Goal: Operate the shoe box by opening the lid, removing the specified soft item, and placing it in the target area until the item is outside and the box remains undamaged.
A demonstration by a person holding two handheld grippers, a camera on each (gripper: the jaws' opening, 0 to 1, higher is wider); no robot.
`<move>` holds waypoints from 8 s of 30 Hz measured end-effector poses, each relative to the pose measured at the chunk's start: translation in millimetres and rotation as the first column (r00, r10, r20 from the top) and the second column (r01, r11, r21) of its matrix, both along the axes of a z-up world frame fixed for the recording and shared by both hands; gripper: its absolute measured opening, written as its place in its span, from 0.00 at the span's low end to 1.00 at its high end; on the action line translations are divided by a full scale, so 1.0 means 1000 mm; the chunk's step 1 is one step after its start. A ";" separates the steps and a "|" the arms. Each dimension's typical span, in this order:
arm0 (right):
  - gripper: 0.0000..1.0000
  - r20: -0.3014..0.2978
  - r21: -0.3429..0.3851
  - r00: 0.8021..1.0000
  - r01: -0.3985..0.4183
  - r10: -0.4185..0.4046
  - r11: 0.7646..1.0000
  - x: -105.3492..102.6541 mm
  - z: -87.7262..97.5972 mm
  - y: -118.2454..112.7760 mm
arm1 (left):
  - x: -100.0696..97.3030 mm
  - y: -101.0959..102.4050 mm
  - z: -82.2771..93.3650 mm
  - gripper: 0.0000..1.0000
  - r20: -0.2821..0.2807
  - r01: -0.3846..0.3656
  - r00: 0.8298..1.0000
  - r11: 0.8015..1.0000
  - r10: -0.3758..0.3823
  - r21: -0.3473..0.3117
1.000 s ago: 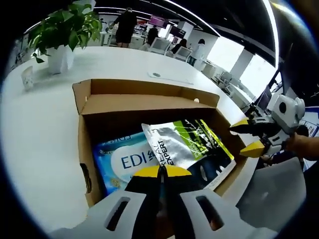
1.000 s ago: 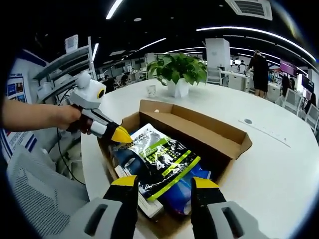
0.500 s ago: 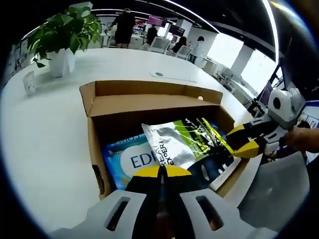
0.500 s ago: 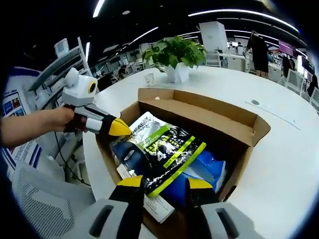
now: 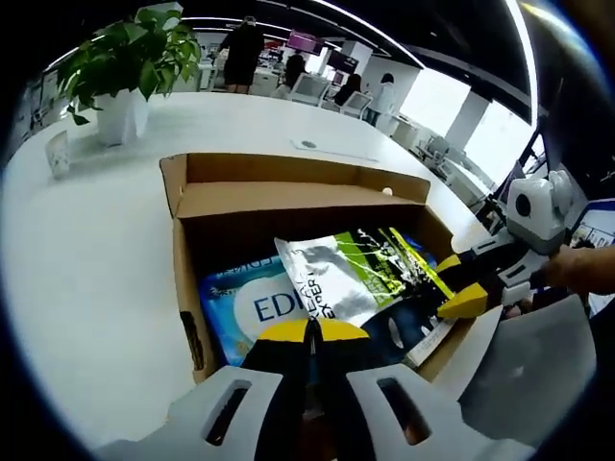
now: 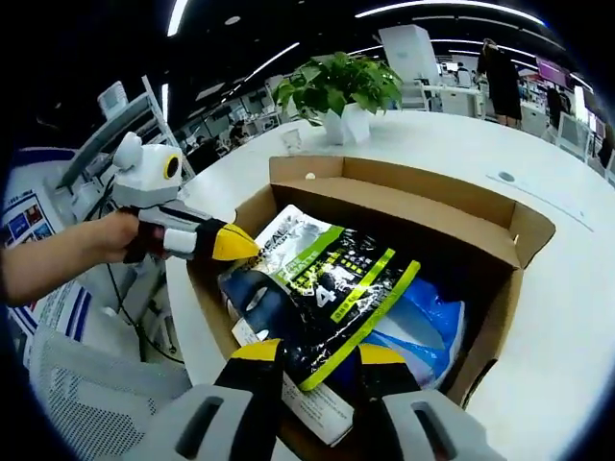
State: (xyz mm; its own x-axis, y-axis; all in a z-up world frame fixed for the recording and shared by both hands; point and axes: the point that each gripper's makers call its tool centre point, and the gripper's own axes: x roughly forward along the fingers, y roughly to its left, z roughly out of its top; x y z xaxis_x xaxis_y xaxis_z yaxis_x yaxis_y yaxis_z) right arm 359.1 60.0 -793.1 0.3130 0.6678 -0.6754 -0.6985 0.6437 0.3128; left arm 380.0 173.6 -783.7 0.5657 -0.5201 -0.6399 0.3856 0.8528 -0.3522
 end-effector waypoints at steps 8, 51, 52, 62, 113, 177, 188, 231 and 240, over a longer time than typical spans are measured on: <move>0.11 -0.003 0.025 1.000 0.011 -0.011 1.000 0.000 0.006 0.002 | -0.001 0.001 0.006 0.00 0.019 -0.003 1.000 1.000 0.003 -0.002; 0.00 0.065 0.055 0.991 0.113 -0.116 0.992 0.012 0.062 -0.066 | 0.010 -0.059 0.058 0.00 0.063 0.077 0.995 0.997 -0.076 -0.017; 0.00 0.065 0.056 0.990 0.118 -0.122 0.991 0.012 0.063 -0.070 | 0.011 -0.063 0.059 0.00 0.065 0.084 0.995 0.996 -0.082 -0.020; 0.00 0.057 0.040 0.984 0.165 -0.167 0.985 0.015 0.064 -0.101 | 0.017 -0.097 0.062 0.00 0.065 0.137 0.989 0.990 -0.135 -0.026; 0.00 0.046 -0.052 0.944 0.330 -0.328 0.943 0.038 0.058 -0.250 | 0.038 -0.241 0.053 0.00 0.046 0.300 0.954 0.953 -0.297 -0.048; 0.00 -0.041 -0.076 0.886 0.459 -0.462 0.885 0.061 -0.050 -0.291 | 0.063 -0.288 -0.033 0.01 0.011 0.510 0.832 0.771 -0.555 0.381; 0.00 -0.034 -0.111 0.896 0.438 -0.443 0.892 0.060 -0.061 -0.290 | 0.071 -0.287 -0.023 0.06 0.045 0.470 0.858 0.816 -0.512 0.338; 0.00 -0.056 -0.090 0.851 0.516 -0.522 0.852 0.072 -0.063 -0.266 | 0.067 -0.267 0.062 0.18 0.230 0.395 0.878 0.907 -0.419 0.147; 0.00 -0.052 -0.094 0.843 0.529 -0.535 0.843 0.076 -0.062 -0.259 | 0.066 -0.227 0.074 0.18 0.251 0.332 0.899 0.932 -0.359 0.145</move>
